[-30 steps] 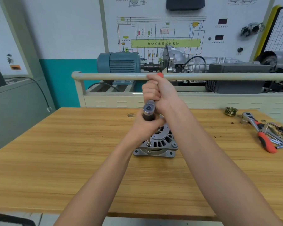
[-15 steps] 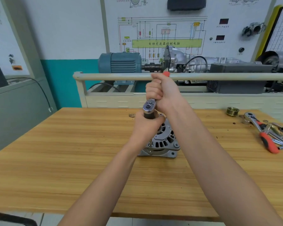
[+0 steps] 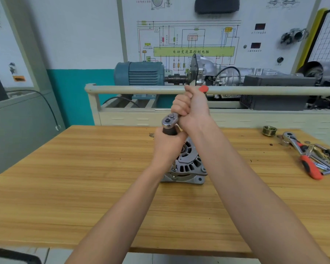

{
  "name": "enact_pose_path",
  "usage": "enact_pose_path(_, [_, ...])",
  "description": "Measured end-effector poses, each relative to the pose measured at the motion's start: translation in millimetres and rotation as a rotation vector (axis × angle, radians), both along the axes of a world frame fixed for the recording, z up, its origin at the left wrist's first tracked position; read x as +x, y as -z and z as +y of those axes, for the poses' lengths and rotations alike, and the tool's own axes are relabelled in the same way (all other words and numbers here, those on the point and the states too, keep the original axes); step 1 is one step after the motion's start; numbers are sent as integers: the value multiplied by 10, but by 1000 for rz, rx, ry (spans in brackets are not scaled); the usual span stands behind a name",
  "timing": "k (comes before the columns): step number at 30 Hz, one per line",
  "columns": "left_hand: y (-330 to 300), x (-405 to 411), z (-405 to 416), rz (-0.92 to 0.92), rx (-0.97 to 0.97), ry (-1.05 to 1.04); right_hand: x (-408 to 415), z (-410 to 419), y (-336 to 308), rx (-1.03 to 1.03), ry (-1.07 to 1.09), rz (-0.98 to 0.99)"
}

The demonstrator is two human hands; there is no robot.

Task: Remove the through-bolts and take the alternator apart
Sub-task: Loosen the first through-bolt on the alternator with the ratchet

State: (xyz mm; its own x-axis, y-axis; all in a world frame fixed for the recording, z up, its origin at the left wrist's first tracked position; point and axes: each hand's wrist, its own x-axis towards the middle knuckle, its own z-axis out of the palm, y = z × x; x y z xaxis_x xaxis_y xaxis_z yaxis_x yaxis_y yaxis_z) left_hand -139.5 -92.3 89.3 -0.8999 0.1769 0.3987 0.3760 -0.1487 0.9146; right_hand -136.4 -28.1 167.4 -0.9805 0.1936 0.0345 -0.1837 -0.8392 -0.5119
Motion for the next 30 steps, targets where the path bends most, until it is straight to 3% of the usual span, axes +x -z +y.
enact_pose_path(3, [25,8,18,25,4,7,28,40,22,-11,7,22])
enact_pose_path(7, [-21,-22,-170,179,-363,420,63,179,1,103,-430,-15])
enact_pose_path(9, [-48,-29,-195,185,-446,521,67,179,-1,148,-508,-36])
enact_pose_path(11, [-37,-29,-118,137,-349,386,62,151,-7,105,-399,-37])
enact_pose_path(15, [18,15,83,-21,41,4,55,109,6,-24,-22,-7])
enact_pose_path(18, [79,-4,48,61,-61,61,90,155,-3,23,-151,-16])
enact_pose_path(22, [-6,-35,-139,182,-335,468,87,222,-21,136,-491,-52])
enact_pose_path(24, [-3,-20,-120,183,-325,462,84,199,-26,193,-537,-64])
enact_pose_path(30, [91,44,112,16,85,27,109,143,9,4,-63,-19])
